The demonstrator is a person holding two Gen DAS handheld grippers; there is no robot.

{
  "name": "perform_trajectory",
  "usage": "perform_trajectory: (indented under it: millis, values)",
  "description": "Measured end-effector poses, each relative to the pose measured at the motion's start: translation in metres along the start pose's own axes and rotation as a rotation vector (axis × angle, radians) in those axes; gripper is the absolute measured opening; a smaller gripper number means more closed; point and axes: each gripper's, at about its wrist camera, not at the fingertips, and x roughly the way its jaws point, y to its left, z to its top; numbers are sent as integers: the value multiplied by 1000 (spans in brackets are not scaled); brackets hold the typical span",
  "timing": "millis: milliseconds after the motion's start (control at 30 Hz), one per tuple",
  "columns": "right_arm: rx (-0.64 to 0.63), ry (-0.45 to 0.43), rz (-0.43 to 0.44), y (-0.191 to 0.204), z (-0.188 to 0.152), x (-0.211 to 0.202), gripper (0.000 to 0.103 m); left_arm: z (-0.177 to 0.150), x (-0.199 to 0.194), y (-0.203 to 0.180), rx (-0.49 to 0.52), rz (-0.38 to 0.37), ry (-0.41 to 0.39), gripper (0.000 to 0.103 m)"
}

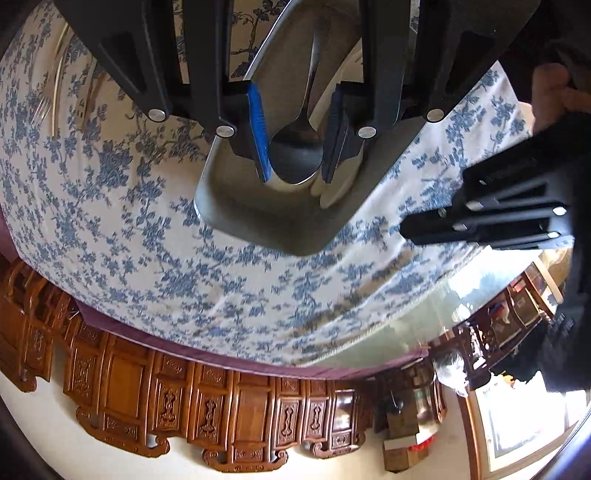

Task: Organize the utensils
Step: 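Lower the metal spoon into the tray and open the right tool, then grasp a metal fork with the right tool while the left tool returns to the utensils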

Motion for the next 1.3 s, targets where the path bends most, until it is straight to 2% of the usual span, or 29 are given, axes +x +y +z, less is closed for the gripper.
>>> perform_trajectory:
  millis: [367, 600, 667, 767, 1000, 1133, 1167, 1233, 1300]
  values:
    - [-5, 81, -29, -4, -2, 29, 32, 0, 1, 3, -8, 6, 2, 10]
    - [12, 74, -28, -7, -2, 32, 32, 0, 0, 1, -4, 1, 0, 10]
    - [11, 72, -26, -6, -1, 33, 32, 0, 0, 1, -7, 4, 0, 15]
    - [9, 65, -26, -7, 0, 31, 32, 1, 1, 0, -4, 5, -1, 16]
    - [54, -11, -32, -31, -5, -16, 32, 1, -1, -16, 20, -20, -8, 19]
    - [78, -38, -77, -63, -22, -52, 32, 1, -2, -38, 44, -52, -14, 29]
    - [93, -41, -97, -76, -30, -64, 32, 1, -2, -43, 49, -59, -15, 35]
    - [113, -36, -130, -97, -42, -77, 32, 1, -2, -59, 68, -80, -18, 41]
    - [140, -24, -161, -118, -54, -86, 32, 0, -1, -75, 89, -103, -16, 41]
